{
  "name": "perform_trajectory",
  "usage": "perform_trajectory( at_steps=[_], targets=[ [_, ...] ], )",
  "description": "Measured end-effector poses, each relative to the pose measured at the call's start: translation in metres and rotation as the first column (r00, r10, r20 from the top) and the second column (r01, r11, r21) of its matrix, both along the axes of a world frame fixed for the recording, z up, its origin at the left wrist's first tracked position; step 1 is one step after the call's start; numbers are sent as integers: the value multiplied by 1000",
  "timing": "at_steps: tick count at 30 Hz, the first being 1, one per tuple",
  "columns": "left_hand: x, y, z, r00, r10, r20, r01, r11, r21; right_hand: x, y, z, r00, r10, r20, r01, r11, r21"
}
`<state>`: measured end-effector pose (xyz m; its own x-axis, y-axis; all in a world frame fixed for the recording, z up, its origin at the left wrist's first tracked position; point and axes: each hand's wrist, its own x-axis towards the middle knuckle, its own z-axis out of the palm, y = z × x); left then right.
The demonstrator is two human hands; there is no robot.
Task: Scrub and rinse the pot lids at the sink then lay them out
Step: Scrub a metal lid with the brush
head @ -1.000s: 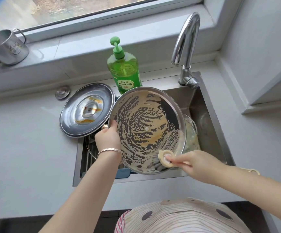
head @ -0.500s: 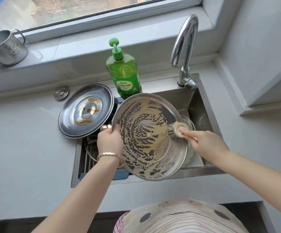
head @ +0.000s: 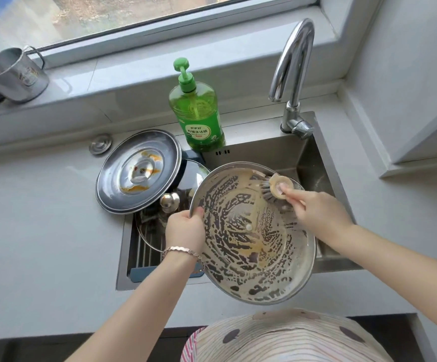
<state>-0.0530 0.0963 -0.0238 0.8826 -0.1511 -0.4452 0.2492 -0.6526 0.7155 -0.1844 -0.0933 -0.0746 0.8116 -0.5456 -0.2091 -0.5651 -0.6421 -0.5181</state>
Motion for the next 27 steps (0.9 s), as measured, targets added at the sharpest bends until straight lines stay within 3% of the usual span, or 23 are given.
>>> perform_trajectory(
  at_steps=[4, 9, 12, 16, 19, 24, 27],
  targets=[
    [-4, -4, 0, 999, -41, 8, 41, 999, 18, -1, 15, -5, 995, 96, -2, -95, 989, 113],
    [4, -3, 6, 1000, 6, 10, -6, 1000, -9, -13, -2, -4, 998, -61, 17, 61, 997, 41],
    [8, -8, 10, 998, 47, 45, -47, 999, -8, -23, 20, -6, 997, 78, -13, -77, 994, 80],
    [22, -7, 17, 990, 100, 104, -100, 995, 0, -32, 7, -4, 999, -10, -42, 14, 993, 118],
    [16, -12, 17, 994, 29, 103, -28, 1000, -11, -24, 17, -2, 995, 59, -86, -48, 992, 120],
    [-12, -19, 7, 996, -90, 19, 90, 996, -22, 21, 5, 15, 984, -95, 151, 81, 992, 101],
    [-18, -23, 2, 996, -86, -10, 86, 996, -18, 40, 25, 29, 965, 25, 261, -55, 992, 110]
  ],
)
